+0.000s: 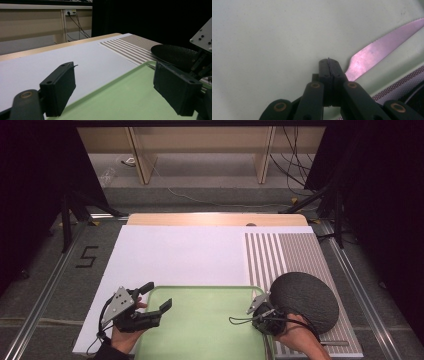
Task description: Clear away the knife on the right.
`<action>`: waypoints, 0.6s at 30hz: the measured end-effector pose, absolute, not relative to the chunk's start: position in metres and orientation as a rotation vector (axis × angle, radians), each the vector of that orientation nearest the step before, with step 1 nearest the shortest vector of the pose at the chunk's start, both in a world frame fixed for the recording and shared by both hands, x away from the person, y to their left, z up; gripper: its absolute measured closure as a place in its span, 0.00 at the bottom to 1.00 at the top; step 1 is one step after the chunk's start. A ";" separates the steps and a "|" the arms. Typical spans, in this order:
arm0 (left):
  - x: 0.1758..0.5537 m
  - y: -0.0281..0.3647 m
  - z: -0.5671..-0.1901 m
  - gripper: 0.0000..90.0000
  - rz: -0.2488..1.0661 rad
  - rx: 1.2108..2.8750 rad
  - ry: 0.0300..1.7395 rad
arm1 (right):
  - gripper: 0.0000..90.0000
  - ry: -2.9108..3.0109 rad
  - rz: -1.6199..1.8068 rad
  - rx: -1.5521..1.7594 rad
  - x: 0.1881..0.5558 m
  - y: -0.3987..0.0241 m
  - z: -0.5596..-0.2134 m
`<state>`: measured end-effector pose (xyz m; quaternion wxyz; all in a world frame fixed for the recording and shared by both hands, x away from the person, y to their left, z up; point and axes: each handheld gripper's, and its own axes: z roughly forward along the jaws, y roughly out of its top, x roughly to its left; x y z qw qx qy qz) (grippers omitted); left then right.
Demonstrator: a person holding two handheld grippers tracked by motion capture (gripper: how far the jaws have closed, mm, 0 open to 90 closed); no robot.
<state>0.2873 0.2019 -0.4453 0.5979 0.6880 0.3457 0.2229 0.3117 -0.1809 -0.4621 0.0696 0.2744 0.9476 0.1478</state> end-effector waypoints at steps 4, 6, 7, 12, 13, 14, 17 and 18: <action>0.287 0.202 -0.445 0.19 0.518 1.597 0.801 | 1.00 2.859 0.445 0.828 0.311 -0.184 -0.462; 0.287 0.202 -0.445 0.19 0.517 1.598 0.802 | 1.00 2.859 0.442 0.839 0.311 -0.185 -0.462; 0.287 0.202 -0.445 0.19 0.517 1.597 0.802 | 1.00 2.857 0.447 0.847 0.311 -0.185 -0.462; 0.287 0.202 -0.445 0.19 0.517 1.596 0.803 | 1.00 2.865 0.450 0.845 0.310 -0.187 -0.462; 0.287 0.202 -0.445 0.19 0.517 1.596 0.803 | 1.00 2.867 0.448 0.850 0.310 -0.188 -0.462; 0.287 0.202 -0.445 0.19 0.518 1.596 0.802 | 1.00 2.870 0.452 0.850 0.310 -0.188 -0.462; 0.287 0.202 -0.445 0.20 0.518 1.596 0.802 | 1.00 2.872 0.466 0.866 0.310 -0.190 -0.462; 0.287 0.202 -0.445 0.19 0.518 1.596 0.802 | 0.99 2.872 0.472 0.869 0.310 -0.190 -0.461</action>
